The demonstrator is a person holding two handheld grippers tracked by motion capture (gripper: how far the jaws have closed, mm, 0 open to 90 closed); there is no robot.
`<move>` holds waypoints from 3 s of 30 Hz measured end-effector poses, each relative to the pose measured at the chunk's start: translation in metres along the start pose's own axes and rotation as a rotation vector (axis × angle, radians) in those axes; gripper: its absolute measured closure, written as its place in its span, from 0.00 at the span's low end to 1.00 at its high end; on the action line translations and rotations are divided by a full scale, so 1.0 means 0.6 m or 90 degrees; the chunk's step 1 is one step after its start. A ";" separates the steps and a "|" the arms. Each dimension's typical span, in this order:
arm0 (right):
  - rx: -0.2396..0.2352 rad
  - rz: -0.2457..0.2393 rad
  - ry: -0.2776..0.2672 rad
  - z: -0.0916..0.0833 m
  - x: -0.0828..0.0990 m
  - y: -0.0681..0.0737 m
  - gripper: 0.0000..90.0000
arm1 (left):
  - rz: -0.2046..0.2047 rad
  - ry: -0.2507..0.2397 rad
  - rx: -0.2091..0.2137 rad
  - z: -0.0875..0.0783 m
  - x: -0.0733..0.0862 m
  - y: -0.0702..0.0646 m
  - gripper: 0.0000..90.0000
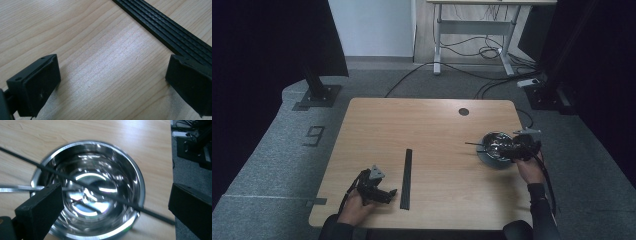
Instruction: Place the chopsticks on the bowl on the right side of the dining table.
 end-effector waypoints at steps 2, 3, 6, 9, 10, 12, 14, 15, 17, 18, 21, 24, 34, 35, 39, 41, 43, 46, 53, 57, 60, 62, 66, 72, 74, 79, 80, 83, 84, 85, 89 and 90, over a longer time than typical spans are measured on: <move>0.004 0.007 -0.002 0.000 0.015 -0.004 0.00 | 0.000 0.000 0.000 0.000 0.000 0.000 0.00; 0.005 0.011 -0.004 0.000 0.021 -0.005 0.00 | 0.000 0.000 0.000 0.000 0.000 0.000 0.00; 0.005 0.009 -0.004 0.007 0.031 -0.004 0.00 | 0.000 0.000 0.000 0.000 0.000 0.000 0.00; 0.009 0.011 -0.002 0.018 0.038 -0.003 0.00 | 0.000 0.000 0.000 0.000 0.000 0.000 0.00; 0.009 0.011 -0.002 0.018 0.038 -0.003 0.00 | 0.000 0.000 0.000 0.000 0.000 0.000 0.00; 0.012 0.014 -0.001 0.023 0.041 -0.003 0.00 | 0.000 0.000 0.000 0.000 0.000 0.000 0.00; 0.010 0.019 -0.001 0.025 0.041 -0.003 0.00 | 0.000 0.000 0.000 0.000 0.000 0.000 0.00; 0.012 0.017 -0.001 0.027 0.041 -0.004 0.00 | 0.000 0.000 0.000 0.000 0.000 0.000 0.00; 0.011 0.020 -0.003 0.030 0.042 -0.005 0.00 | 0.000 0.000 0.000 0.000 0.000 0.000 0.00; 0.009 0.022 -0.003 0.032 0.043 -0.005 0.00 | 0.000 0.000 0.000 0.000 0.000 0.000 0.00; 0.013 0.031 0.000 0.038 0.045 -0.011 0.00 | 0.000 0.000 0.000 0.000 0.000 0.000 0.00; 0.015 0.034 0.001 0.040 0.047 -0.015 0.00 | 0.000 0.000 0.000 0.000 0.000 0.000 0.00; 0.016 0.032 -0.004 0.036 0.046 -0.018 0.00 | 0.000 0.000 0.000 0.000 0.000 0.000 0.00; 0.014 0.033 -0.005 0.035 0.045 -0.018 0.00 | 0.000 0.000 -0.001 0.000 0.000 0.000 0.00; 0.005 0.028 -0.002 0.037 0.046 -0.015 0.00 | 0.000 0.000 0.000 0.000 0.000 0.000 0.00; 0.004 0.028 0.000 0.040 0.046 -0.015 0.00 | 0.000 0.000 0.000 0.000 0.000 0.000 0.00; 0.005 0.028 0.001 0.040 0.046 -0.015 0.00 | 0.000 0.000 0.000 0.000 0.000 0.000 0.00; 0.008 0.027 -0.003 0.036 0.045 -0.017 0.00 | 0.000 0.000 0.000 0.000 0.000 0.000 0.00; -0.007 0.027 -0.026 0.003 0.039 -0.018 0.00 | 0.000 0.000 0.000 0.000 0.000 0.000 0.00; -0.018 0.017 -0.032 -0.013 0.041 -0.013 0.00 | 0.000 0.000 0.000 0.000 0.000 0.000 0.00; -0.026 0.002 -0.035 -0.028 0.048 -0.007 0.00 | 0.000 0.000 0.000 0.000 0.000 0.000 0.00; -0.035 -0.002 -0.035 -0.036 0.051 -0.004 0.00 | 0.000 0.000 0.000 0.000 0.000 0.000 0.00; -0.043 -0.020 -0.038 -0.053 0.057 0.001 0.00 | 0.000 0.000 0.000 0.000 0.000 0.000 0.00; -0.049 -0.046 -0.031 -0.070 0.070 0.009 0.00 | 0.000 0.000 0.000 0.000 0.000 0.000 0.00; -0.054 -0.046 -0.029 -0.074 0.075 0.011 0.00 | 0.000 0.000 0.000 0.000 0.000 0.000 0.00; -0.066 -0.055 -0.028 -0.084 0.089 0.017 0.00 | 0.000 0.000 0.000 0.000 0.000 0.000 0.00; -0.067 -0.057 -0.027 -0.087 0.092 0.019 0.00 | 0.000 0.000 0.000 0.000 0.000 0.000 0.00; -0.073 -0.058 -0.023 -0.095 0.100 0.025 0.00 | 0.000 0.000 0.000 0.000 0.000 0.000 0.00; -0.079 -0.059 -0.022 -0.098 0.102 0.029 0.00 | 0.000 0.000 0.000 0.000 0.000 0.000 0.00; -0.082 -0.061 -0.021 -0.100 0.104 0.031 0.00 | 0.000 0.000 0.000 0.000 0.000 0.000 0.00; -0.099 -0.064 -0.023 -0.109 0.111 0.049 0.00 | 0.000 0.000 0.000 0.000 0.000 0.000 0.00; -0.102 -0.066 -0.025 -0.111 0.111 0.053 0.00 | 0.000 0.000 0.000 0.000 0.000 0.000 0.00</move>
Point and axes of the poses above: each handheld gripper's, and its own axes: z roughly forward along the jaws, x roughly out of its underside, y roughly to its left, the point moved 10 cm from there along z, roughly forward along the jaws, and after that the axes turned 9 degrees about x, right-handed, at the moved point
